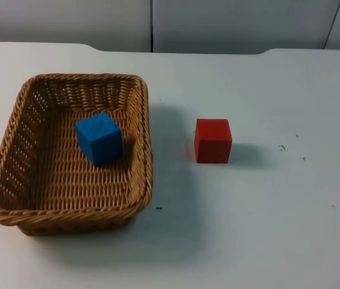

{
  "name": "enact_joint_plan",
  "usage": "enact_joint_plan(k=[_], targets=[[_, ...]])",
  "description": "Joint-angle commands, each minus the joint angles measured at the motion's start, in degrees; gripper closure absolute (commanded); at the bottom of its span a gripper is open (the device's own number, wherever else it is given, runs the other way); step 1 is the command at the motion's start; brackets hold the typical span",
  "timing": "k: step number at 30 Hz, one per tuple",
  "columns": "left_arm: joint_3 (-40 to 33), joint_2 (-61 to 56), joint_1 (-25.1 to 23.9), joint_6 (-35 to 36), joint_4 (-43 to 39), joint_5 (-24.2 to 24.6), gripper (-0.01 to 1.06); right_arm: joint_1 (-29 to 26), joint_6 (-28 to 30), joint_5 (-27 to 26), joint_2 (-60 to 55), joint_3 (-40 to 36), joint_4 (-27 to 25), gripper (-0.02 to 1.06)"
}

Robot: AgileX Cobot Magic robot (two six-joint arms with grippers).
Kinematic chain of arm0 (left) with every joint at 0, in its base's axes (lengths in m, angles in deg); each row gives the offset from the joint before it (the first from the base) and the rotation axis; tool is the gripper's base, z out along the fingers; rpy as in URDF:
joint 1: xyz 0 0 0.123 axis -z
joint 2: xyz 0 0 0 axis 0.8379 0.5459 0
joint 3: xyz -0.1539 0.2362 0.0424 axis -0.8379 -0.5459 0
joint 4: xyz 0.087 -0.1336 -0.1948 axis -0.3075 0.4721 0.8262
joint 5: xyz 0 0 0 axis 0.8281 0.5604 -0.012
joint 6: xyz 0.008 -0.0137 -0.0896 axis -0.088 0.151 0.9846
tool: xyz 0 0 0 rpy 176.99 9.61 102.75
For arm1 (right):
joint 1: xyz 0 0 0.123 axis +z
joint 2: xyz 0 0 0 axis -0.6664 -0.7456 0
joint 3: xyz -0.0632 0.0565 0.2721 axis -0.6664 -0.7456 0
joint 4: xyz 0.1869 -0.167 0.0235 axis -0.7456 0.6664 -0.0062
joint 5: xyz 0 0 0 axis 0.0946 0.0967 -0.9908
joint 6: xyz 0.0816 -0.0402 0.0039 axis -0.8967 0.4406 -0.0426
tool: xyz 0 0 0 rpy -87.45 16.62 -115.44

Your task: Pick up the basket with the left hand and place the blue cube into the basket with the right hand.

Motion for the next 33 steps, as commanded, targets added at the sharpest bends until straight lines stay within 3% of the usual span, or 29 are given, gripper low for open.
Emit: enact_joint_plan(k=[1, 13, 18, 33], targets=[[-0.26, -0.2, 0.2, 0.0, 0.41, -0.57, 0.0, 0.07, -0.13, -0.27, 0.22, -0.48, -0.13, 0.0], [-0.26, -0.2, 0.2, 0.0, 0.41, -0.57, 0.0, -0.14, -0.13, -0.27, 0.22, -0.48, -0.13, 0.0], [-0.26, -0.2, 0.2, 0.0, 0.41, -0.57, 0.0, -4.51, -0.13, -0.27, 0.22, -0.48, -0.13, 0.0], [-0.26, -0.2, 0.2, 0.0, 0.41, -0.57, 0.0, -30.02, -0.13, -0.27, 0.22, -0.48, -0.13, 0.0]])
